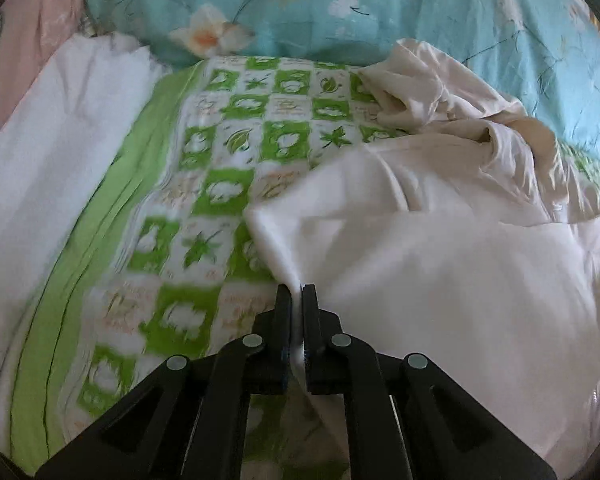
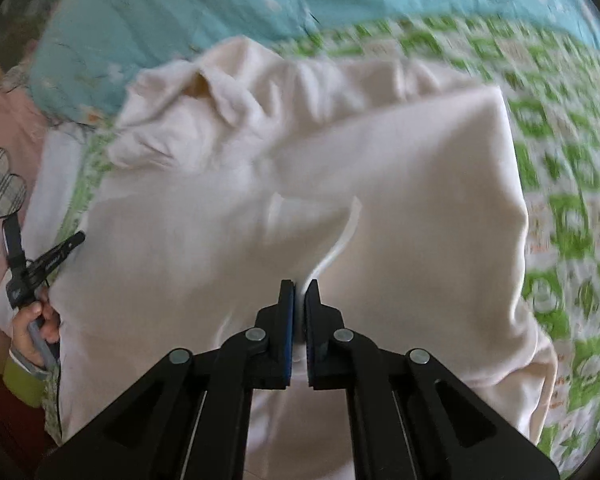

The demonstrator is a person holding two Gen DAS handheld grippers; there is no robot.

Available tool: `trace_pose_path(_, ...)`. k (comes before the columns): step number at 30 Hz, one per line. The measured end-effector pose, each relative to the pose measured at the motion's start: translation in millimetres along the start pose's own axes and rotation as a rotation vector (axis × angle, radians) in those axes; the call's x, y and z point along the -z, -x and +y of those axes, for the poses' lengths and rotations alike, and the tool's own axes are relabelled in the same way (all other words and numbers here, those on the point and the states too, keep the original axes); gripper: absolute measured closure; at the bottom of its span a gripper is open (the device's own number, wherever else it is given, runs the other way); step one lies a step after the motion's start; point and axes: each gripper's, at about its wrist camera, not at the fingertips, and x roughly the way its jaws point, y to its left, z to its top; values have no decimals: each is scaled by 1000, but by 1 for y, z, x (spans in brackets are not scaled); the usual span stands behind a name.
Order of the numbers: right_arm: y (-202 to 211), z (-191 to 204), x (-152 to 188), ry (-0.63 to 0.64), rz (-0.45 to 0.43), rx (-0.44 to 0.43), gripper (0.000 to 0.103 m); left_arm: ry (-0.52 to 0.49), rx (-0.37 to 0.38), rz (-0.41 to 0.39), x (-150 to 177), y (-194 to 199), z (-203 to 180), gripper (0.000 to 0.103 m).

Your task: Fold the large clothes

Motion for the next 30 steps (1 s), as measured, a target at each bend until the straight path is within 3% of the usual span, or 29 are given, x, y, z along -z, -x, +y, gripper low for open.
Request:
trace_pose_path(2, 2, -9, 3, -24, -1, 39, 96, 55, 11, 10, 4, 14, 11, 92)
trace_pose_path(5, 16, -20, 5, -73, -38, 62, 96, 126, 136, -4, 22, 48, 24, 91)
trace_pose_path(7, 28, -19, 5, -81, -79, 33, 96, 124, 148, 6, 34, 59, 22, 71)
trace_pose_path(12, 33, 20, 0, 3, -63, -109, 91, 197, 176, 29, 74, 82, 29, 55)
trace_pose_path(13, 29, 33, -4, 29, -46, -148, 87, 209, 183, 38, 81, 85, 28, 51)
trace_pose_path(15, 19, 67, -10, 101, -12, -208, 60, 220, 181, 56, 95, 89, 28, 51)
trace_pose_path(17, 2, 112, -20, 199, 15, -279, 52, 235, 199, 74, 107, 90, 26, 49)
trace_pose_path(22, -60, 231, -52, 374, 102, -413, 52, 272, 217, 79, 120, 91, 24, 49)
trace_pose_path(26, -102, 307, -73, 500, 111, -416, 51, 316, 230, 75, 120, 88, 25, 50)
trace_pose_path(30, -149, 362, -83, 633, 185, -380, 50, 328, 236, 70, 118, 85, 24, 52)
